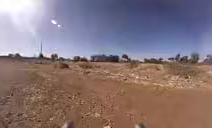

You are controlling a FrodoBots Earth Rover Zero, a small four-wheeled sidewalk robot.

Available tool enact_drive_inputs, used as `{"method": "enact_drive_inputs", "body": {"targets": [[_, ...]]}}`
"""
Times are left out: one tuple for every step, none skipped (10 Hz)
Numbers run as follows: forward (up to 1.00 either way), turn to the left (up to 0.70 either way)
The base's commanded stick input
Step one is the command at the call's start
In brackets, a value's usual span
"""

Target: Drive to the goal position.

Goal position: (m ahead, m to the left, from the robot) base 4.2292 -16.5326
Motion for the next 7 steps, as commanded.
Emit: {"method": "enact_drive_inputs", "body": {"targets": [[0.5,0.0],[0.5,0.0],[0.5,0.0],[0.5,0.0],[0.5,0.0],[0.5,0.0],[0.5,0.0]]}}
